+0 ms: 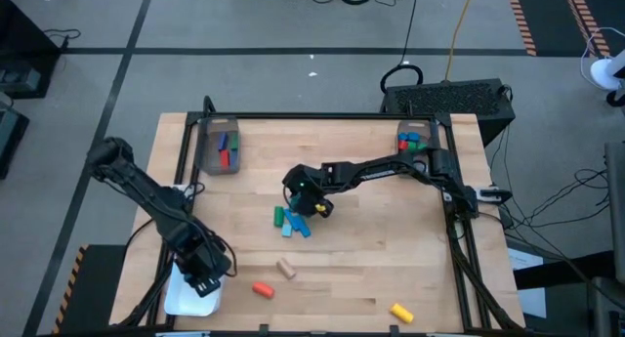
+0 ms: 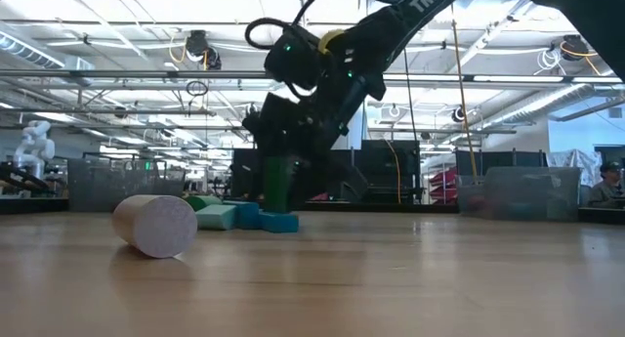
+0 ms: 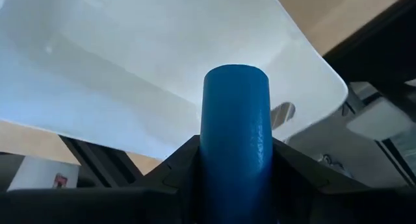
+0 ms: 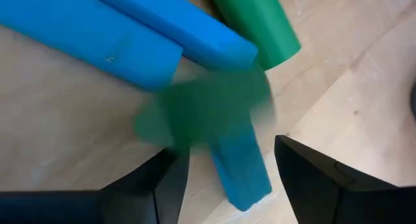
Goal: Sort blocks by size
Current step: Put the blue cylindrical block into the white bin, then put the dark blue rectangular block into the left black bin
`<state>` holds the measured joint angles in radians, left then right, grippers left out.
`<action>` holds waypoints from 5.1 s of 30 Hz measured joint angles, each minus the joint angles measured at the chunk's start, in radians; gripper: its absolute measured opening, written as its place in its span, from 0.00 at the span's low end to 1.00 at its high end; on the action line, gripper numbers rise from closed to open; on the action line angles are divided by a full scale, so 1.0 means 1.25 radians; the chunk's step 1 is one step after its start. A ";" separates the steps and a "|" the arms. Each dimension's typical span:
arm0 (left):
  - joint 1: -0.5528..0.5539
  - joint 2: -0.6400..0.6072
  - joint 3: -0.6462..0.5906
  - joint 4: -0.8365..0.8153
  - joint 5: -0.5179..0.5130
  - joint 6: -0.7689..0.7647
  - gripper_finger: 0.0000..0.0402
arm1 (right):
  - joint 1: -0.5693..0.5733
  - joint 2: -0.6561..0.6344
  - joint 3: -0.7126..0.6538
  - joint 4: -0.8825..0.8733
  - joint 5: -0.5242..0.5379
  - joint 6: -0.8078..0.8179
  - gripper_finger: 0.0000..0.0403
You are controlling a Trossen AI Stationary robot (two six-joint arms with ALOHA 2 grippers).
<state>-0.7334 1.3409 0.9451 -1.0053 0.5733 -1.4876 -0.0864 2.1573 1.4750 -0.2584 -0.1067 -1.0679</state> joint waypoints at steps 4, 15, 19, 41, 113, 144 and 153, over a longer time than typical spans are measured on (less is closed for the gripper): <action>0.000 0.014 0.000 -0.012 -0.051 0.001 0.39 | -0.001 0.000 0.000 -0.003 0.002 -0.015 0.53; 0.001 0.021 -0.002 -0.029 -0.083 0.004 0.43 | -0.017 0.030 0.005 -0.015 -0.013 0.019 0.53; 0.001 0.021 -0.002 -0.027 -0.082 0.051 0.43 | -0.035 0.033 0.005 -0.036 -0.051 0.066 0.53; 0.039 -0.043 0.000 -0.035 -0.163 0.149 0.41 | -0.099 0.031 0.002 -0.168 -0.135 0.249 0.41; 0.176 -0.136 -0.002 0.043 -1.158 0.542 0.30 | -0.088 -0.795 -0.363 -0.749 0.081 0.709 0.20; 0.246 -0.083 -0.002 0.243 -1.098 0.720 0.33 | 0.018 -0.574 -0.540 0.272 -0.041 0.654 0.20; 0.322 0.022 -0.003 0.442 -1.037 0.919 0.58 | 0.019 -0.511 -0.540 0.423 -0.042 0.656 0.20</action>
<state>-0.3309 1.3685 0.9417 -0.4534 -0.7227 -0.3394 -0.0631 1.5189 0.8001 0.2707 -0.1588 -0.2478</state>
